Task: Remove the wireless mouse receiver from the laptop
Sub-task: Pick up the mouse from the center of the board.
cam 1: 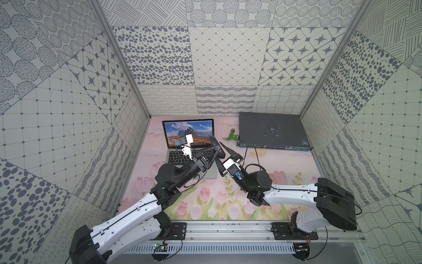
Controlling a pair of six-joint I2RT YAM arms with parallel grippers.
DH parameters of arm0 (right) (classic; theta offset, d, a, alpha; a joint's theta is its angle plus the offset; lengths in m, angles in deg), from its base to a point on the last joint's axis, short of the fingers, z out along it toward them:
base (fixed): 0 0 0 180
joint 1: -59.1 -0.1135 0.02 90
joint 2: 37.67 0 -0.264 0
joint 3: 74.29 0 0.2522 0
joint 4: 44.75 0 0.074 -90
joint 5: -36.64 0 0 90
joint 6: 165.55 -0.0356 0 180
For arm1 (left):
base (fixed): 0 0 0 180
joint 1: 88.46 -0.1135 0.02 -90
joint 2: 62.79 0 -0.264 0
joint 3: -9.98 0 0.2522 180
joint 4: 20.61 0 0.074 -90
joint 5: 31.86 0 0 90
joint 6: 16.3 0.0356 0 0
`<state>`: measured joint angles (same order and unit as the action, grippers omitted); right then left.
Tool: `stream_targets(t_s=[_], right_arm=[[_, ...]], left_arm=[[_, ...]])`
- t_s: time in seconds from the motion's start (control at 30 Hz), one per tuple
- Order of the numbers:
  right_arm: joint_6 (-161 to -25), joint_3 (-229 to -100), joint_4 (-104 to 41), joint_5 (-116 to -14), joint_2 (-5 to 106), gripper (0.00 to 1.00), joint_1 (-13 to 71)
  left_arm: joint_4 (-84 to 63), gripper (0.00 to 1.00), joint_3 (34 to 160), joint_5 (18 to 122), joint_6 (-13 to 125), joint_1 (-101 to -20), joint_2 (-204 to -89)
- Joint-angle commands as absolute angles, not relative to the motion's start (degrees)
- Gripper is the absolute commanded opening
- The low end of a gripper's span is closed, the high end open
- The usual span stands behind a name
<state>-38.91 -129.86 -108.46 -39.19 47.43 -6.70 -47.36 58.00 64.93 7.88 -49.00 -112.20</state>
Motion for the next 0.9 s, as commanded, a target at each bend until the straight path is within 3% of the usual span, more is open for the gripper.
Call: stream_targets(t_s=[0.0,0.23,0.4,0.47,0.6,0.73,0.87], right_arm=[[-38.4,-131.0,-111.1,-41.2,47.3,0.39,-6.3],[-37.2,-130.4,-111.0,-42.3,46.6,0.26,-6.0],[-38.3,-128.3,-111.0,-44.8,44.9,0.19,-3.3],[-40.0,-126.2,-110.7,-47.3,43.4,0.18,-1.0],[-37.6,-123.1,-103.3,-51.9,38.6,0.16,3.1],[-25.0,-121.8,-87.2,-55.6,33.9,0.18,4.2],[-18.5,-119.6,-76.3,-59.5,28.2,0.24,3.4]], left_arm=[[-49.7,0.48,57.9,66.1,7.3,-49.0,-111.7],[-46.4,0.54,57.3,65.1,7.5,-49.0,-111.1],[-37.6,0.76,57.5,63.8,8.8,-49.0,-107.7],[-27.5,0.88,59.6,62.5,9.7,-49.1,-104.5],[4.7,0.97,70.0,56.6,12.9,-49.3,-97.9],[39.1,0.97,84.6,50.1,13.6,-49.6,-96.5],[48.2,0.95,91.5,57.5,19.4,-49.6,-98.1]])
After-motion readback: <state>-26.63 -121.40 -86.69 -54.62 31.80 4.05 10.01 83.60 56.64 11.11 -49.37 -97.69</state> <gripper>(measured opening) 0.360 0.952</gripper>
